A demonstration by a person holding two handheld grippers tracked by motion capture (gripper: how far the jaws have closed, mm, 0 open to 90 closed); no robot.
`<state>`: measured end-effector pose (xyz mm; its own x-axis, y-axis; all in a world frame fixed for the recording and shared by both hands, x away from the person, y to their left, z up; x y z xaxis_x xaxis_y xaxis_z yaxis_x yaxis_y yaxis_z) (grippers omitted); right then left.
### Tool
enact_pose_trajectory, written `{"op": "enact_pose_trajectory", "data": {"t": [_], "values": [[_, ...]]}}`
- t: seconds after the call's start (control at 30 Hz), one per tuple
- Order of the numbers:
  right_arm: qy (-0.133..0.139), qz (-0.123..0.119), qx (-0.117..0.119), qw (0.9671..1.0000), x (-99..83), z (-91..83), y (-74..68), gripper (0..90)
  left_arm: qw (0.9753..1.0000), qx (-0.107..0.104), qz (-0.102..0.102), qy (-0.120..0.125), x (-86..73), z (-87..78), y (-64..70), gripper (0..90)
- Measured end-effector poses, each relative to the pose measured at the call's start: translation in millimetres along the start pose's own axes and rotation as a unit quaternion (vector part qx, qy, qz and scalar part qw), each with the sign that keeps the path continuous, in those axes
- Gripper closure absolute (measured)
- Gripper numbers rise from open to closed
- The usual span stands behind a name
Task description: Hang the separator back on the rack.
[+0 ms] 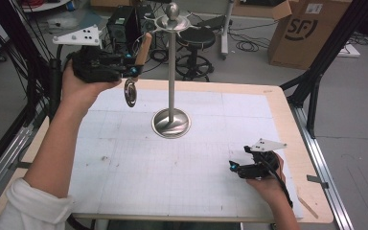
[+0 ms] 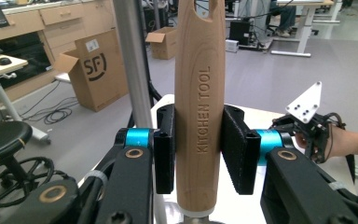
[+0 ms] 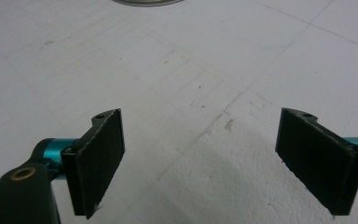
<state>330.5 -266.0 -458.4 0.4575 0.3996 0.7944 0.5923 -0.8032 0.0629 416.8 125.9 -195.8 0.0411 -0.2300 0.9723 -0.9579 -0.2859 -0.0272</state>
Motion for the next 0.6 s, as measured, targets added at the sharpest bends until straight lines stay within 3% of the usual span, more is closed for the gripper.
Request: {"op": "enact_pose_trajectory", "data": {"t": [0.6], "values": [[0.001, 0.004, 0.000, 1.0000, 0.0, -0.6, 0.2, 14.1, 0.9994, 0.025, -0.002, -0.023, 13.0, 5.1, -15.7, 67.7]]}}
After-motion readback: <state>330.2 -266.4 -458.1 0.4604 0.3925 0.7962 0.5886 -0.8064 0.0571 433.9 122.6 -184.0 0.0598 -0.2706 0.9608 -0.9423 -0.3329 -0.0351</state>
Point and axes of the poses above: each handheld gripper's, and its own axes: z roughly forward along the jaws, x roughly out of its top, y roughly to its right, the point moved 6 cm from there along z, roughly forward along the jaws, and after that the axes turned 7 degrees about -x, right-handed, at the moved point
